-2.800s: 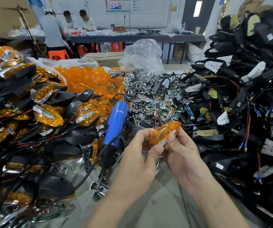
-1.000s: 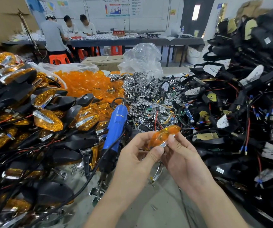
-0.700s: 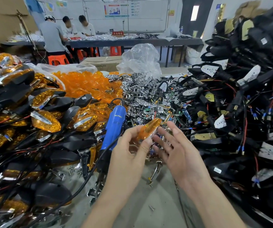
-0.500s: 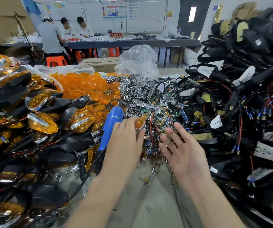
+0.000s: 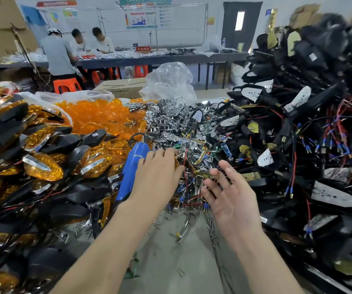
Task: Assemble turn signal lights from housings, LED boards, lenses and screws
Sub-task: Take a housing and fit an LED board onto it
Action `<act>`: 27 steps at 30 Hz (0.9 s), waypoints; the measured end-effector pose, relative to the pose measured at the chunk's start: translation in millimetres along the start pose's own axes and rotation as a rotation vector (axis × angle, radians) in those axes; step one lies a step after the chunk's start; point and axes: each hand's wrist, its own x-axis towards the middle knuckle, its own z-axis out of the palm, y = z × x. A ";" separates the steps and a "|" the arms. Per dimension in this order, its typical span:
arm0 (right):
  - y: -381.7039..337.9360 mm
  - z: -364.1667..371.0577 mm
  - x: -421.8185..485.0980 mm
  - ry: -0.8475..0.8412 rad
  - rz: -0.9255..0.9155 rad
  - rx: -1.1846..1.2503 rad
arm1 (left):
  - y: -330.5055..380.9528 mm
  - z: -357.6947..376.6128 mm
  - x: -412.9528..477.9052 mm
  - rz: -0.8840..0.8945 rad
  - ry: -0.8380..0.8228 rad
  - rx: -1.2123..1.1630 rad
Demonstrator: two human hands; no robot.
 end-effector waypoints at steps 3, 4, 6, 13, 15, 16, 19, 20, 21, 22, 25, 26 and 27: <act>-0.4 1.3 0.4 0.039 -0.024 0.011 | 18.6 -4.5 3.9 0.027 0.027 -0.166; -0.7 1.4 0.5 0.054 -0.035 0.014 | 25.8 -6.0 6.2 0.046 0.022 -0.253; -1.9 2.3 1.1 0.079 -0.049 0.023 | 42.2 -10.0 11.7 0.097 -0.015 -0.385; -3.7 6.3 2.4 0.114 -0.047 0.042 | 101.6 -7.9 45.4 0.150 -0.317 -0.523; -3.1 4.9 2.0 0.116 -0.049 0.065 | 114.8 -2.1 54.5 0.147 -0.379 -0.528; -3.0 3.7 1.8 0.118 -0.043 0.070 | 120.0 1.7 58.2 0.142 -0.411 -0.547; -4.7 2.9 2.7 0.114 -0.003 0.060 | 129.2 13.4 69.6 0.093 -0.429 -0.585; -5.4 2.7 3.0 0.114 0.009 0.060 | 130.0 17.9 74.0 0.057 -0.423 -0.616; -6.4 2.8 3.3 0.112 0.018 0.061 | 130.4 21.7 78.0 0.017 -0.418 -0.656; -7.5 2.5 3.0 0.106 0.023 0.066 | 130.8 24.9 81.5 -0.017 -0.416 -0.688; -9.7 1.4 2.3 0.096 0.026 0.105 | 132.2 30.2 91.9 -0.100 -0.409 -0.760; -10.5 0.6 2.5 0.098 0.024 0.119 | 133.3 31.3 95.4 -0.144 -0.407 -0.803; -11.3 0.2 2.8 0.099 0.024 0.130 | 134.6 32.3 98.8 -0.196 -0.402 -0.852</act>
